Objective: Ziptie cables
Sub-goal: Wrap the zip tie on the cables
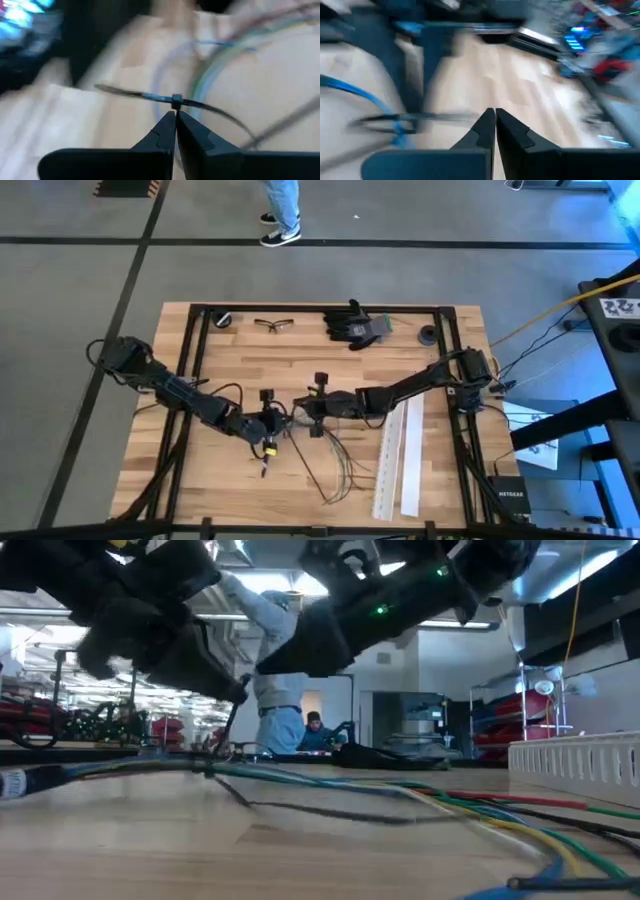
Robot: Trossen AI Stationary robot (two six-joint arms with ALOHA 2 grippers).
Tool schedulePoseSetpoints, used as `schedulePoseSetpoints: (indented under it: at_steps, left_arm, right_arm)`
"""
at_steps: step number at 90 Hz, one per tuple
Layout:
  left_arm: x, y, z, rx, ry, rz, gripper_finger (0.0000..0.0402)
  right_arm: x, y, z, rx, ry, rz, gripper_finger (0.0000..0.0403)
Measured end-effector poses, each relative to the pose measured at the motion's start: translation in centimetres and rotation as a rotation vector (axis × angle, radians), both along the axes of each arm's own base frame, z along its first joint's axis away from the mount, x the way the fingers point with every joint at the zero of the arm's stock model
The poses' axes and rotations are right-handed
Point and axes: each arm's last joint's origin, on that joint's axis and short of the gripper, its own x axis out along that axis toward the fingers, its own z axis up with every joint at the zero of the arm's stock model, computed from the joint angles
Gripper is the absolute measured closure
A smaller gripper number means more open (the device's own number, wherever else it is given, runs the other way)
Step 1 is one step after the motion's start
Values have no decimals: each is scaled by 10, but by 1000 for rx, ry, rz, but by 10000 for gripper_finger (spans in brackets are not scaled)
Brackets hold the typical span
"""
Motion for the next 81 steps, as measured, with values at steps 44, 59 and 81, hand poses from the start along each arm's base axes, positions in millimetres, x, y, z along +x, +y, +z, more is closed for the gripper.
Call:
schedulePoseSetpoints:
  at_steps: [44,59,81]
  left_arm:
    - [-2,-2,2,64,-16,15,402]
    - [-2,-1,9,89,-44,19,402]
    - [-2,-1,10,88,-54,24,402]
  right_arm:
    - [-20,-22,21,327,179,-218,384]
    - [-21,-10,-8,731,39,42,334]
    - [-13,-8,-27,863,-176,130,284]
